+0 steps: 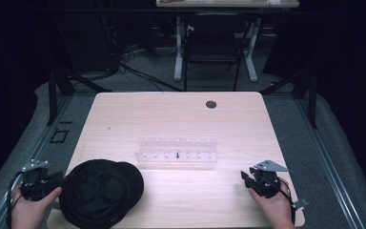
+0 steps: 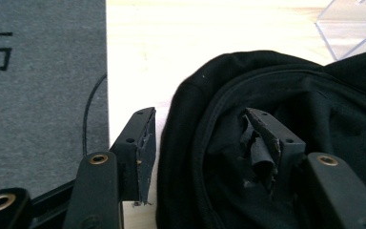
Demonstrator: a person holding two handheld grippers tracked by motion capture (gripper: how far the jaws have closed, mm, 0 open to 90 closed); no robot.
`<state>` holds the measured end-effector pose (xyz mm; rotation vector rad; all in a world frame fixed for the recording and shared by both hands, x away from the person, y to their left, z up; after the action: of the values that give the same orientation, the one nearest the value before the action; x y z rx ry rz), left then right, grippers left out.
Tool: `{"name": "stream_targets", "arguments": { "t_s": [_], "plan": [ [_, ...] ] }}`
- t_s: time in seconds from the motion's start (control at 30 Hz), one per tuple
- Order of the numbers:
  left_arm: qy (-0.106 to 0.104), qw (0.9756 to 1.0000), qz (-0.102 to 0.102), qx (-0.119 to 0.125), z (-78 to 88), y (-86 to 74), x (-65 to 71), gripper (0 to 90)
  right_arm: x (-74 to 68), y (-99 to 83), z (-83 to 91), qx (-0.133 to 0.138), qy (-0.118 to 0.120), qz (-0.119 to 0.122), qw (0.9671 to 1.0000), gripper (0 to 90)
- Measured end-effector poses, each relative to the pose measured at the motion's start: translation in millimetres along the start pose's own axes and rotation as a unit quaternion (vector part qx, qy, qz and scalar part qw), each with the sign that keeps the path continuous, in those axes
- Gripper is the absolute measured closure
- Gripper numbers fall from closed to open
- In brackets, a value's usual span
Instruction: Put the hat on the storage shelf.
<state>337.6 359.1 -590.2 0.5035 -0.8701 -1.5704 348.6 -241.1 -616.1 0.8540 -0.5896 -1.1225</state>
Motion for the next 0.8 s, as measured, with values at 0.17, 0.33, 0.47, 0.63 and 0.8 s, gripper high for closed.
{"name": "stream_targets", "arguments": {
  "t_s": [0.17, 0.33, 0.47, 0.63, 0.8],
  "plan": [
    [-0.001, 0.9999, 0.008, -0.012, 5.5, -1.5, -3.3, 50.8, -1.1, -1.6, -0.1, -0.004, 0.012, -0.012, 0.9998, 62.9],
    [-0.008, 0.9994, 0.010, -0.032, 5.8, -6.2, -0.3, 57.8, -4.3, -1.6, -0.1, -0.006, 0.022, -0.020, 0.9995, 62.9],
    [-0.009, 0.9985, 0.016, -0.051, 9.6, -10.9, -2.3, 59.3, -5.3, -1.5, 0.3, -0.007, 0.026, -0.023, 0.9994, 62.2],
    [-0.001, 0.9979, 0.023, -0.061, 15.4, -13.8, -9.0, 59.4, -4.2, -1.3, 1.9, -0.006, 0.031, -0.033, 0.9990, 61.5],
    [-0.009, 0.9956, 0.030, -0.088, 18.7, -21.8, -10.3, 64.0, -3.0, -2.4, 1.3, -0.008, 0.035, -0.043, 0.9984, 61.0]
  ]
}}
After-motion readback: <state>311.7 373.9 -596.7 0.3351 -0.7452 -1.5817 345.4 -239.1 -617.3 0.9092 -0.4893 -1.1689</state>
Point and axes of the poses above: each handheld gripper's, and its own axes: z roughly backward along the jaws, y roughly out of its top, x roughly to its right, the point moved 10 cm from there along -z, roughly forward along the jaws, and after that the axes turned 7 degrees about x, right-handed, at the moved point
